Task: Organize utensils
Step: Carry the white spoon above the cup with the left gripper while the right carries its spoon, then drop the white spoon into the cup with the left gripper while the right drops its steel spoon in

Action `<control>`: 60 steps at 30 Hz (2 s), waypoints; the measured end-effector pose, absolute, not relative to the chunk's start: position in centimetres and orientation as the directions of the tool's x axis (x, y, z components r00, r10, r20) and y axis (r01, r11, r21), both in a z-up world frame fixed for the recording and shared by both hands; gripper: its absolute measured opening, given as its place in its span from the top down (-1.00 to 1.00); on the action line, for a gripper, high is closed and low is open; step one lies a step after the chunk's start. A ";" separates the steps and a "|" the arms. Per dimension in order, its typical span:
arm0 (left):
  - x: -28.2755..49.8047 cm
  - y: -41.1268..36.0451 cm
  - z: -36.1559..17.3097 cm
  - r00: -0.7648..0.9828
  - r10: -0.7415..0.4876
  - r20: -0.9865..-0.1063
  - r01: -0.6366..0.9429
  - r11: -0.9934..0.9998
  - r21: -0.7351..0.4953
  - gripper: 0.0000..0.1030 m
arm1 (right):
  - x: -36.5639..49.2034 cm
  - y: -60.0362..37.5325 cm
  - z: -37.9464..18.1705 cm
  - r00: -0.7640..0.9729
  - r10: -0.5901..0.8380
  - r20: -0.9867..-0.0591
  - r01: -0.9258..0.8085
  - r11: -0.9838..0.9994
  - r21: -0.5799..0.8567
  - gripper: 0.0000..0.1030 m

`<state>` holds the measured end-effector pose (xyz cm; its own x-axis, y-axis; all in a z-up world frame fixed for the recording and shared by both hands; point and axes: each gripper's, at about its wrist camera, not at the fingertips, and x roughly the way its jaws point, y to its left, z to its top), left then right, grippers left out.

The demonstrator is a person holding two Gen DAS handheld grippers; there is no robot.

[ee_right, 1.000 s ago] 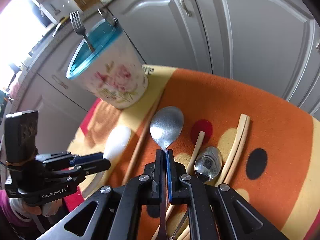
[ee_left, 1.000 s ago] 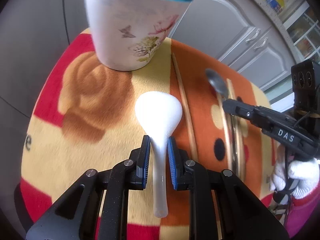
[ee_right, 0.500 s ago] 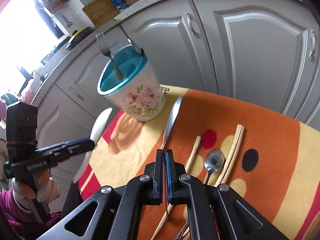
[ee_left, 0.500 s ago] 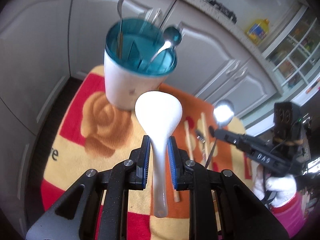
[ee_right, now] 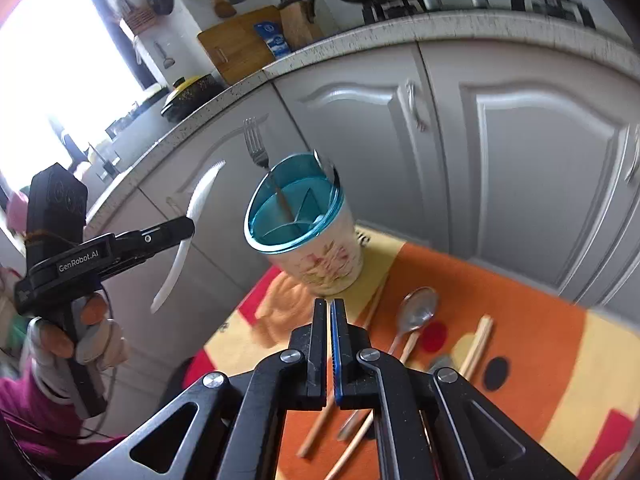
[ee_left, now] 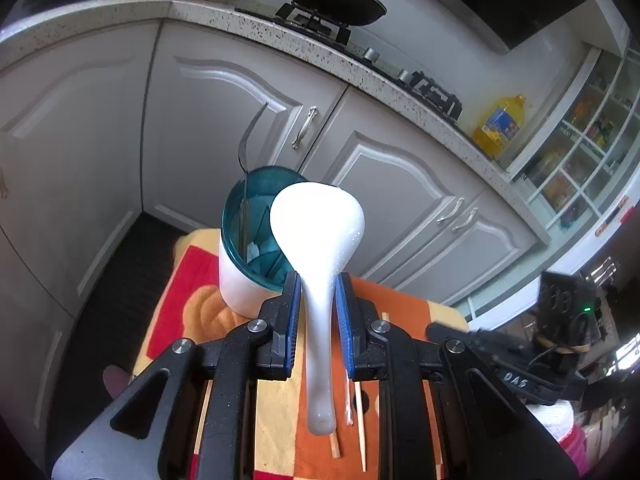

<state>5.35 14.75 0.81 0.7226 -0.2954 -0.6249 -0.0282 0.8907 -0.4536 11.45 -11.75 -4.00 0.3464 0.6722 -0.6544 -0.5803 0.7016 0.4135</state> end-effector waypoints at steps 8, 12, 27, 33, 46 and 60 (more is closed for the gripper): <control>5.4 14.8 -0.4 0.700 -0.312 -0.642 -0.040 0.880 -0.472 0.69 | 13.4 -10.7 -10.7 0.313 0.522 -0.794 -0.521 0.793 0.316 0.80; 5.5 15.0 -0.3 0.700 -0.314 -0.642 -0.042 0.879 -0.475 0.69 | 16.6 -10.2 -13.0 0.290 0.500 -0.816 -0.501 0.806 0.315 0.32; 8.3 15.8 -0.1 0.708 -0.309 -0.635 -0.062 0.869 -0.492 0.69 | 21.2 -9.3 -14.2 0.221 0.585 -0.780 -0.571 0.726 0.383 0.96; 9.6 16.2 0.9 0.742 -0.312 -0.594 -0.058 0.852 -0.520 0.69 | 17.6 -11.3 -7.9 0.332 0.632 -0.701 -0.590 0.718 0.368 0.97; 12.6 17.1 1.7 0.848 -0.168 -0.503 -0.094 0.886 -0.453 0.69 | 15.9 -7.9 7.1 0.587 0.689 -0.426 -0.665 0.710 0.233 0.97; 14.4 17.0 -2.2 0.891 -0.122 -0.436 -0.078 0.908 -0.412 0.69 | 17.5 0.0 5.0 0.678 0.607 -0.414 -0.666 0.746 0.003 0.97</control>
